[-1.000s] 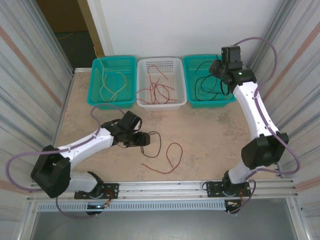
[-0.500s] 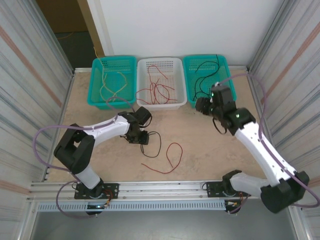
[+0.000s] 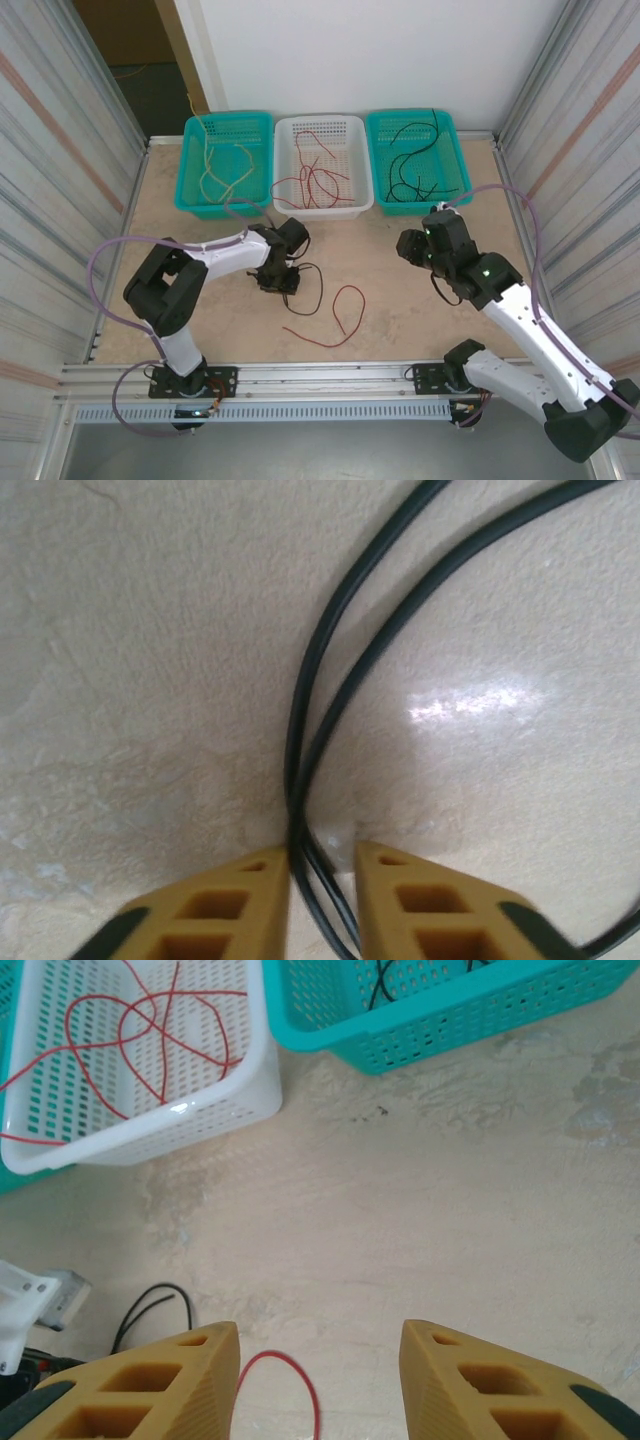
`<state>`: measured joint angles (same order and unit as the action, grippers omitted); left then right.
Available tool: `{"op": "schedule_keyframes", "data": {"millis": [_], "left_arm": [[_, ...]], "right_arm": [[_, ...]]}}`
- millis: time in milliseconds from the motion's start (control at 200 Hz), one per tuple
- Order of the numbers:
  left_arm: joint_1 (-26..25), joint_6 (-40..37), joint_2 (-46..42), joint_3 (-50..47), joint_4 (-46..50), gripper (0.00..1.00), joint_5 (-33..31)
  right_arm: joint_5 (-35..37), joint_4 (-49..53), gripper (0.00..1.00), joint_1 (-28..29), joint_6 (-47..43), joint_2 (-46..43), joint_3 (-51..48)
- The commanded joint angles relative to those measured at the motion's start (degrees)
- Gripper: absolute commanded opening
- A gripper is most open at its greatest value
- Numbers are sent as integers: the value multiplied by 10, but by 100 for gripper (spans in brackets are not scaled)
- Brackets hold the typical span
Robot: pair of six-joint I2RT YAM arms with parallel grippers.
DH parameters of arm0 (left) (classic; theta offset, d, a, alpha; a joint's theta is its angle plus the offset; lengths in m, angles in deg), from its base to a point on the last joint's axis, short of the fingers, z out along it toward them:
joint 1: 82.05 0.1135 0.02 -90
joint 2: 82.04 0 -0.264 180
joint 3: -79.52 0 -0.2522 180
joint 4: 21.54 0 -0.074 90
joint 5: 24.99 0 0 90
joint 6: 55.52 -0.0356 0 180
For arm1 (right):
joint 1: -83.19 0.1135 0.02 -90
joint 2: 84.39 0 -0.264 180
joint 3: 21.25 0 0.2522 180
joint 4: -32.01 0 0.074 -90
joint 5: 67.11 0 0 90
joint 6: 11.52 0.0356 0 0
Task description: Untangle the cables
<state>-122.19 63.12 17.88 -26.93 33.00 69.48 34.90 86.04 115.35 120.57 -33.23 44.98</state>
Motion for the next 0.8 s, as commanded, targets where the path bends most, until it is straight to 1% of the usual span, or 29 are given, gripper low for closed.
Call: {"op": "schedule_keyframes", "data": {"millis": [0, 130, 316, 441, 546, 651, 797], "left_arm": [[-3, 11, 1, -6, 12, 17, 22], [-3, 11, -14, -8, 24, 0, 6], [-3, 10, -80, 5, 34, 0, -5], [-4, -2, -141, 26, 36, 0, -9], [-3, -13, -187, 52, 34, 0, -9], [-4, -28, -220, 100, 25, 0, -1], [-2, -45, -230, 195, 0, 0, 10]], "right_arm": [[5, -15, 41, 11, 15, 15, 14], [12, -19, 36, 41, 19, 26, 9], [17, -20, 35, 97, 38, 38, -19], [40, -14, 34, 128, 57, 37, -30], [56, -8, 34, 131, 61, 26, -29], [79, 1, 34, 128, 53, 12, -20], [108, 24, 33, 109, 55, -18, -16]]}}
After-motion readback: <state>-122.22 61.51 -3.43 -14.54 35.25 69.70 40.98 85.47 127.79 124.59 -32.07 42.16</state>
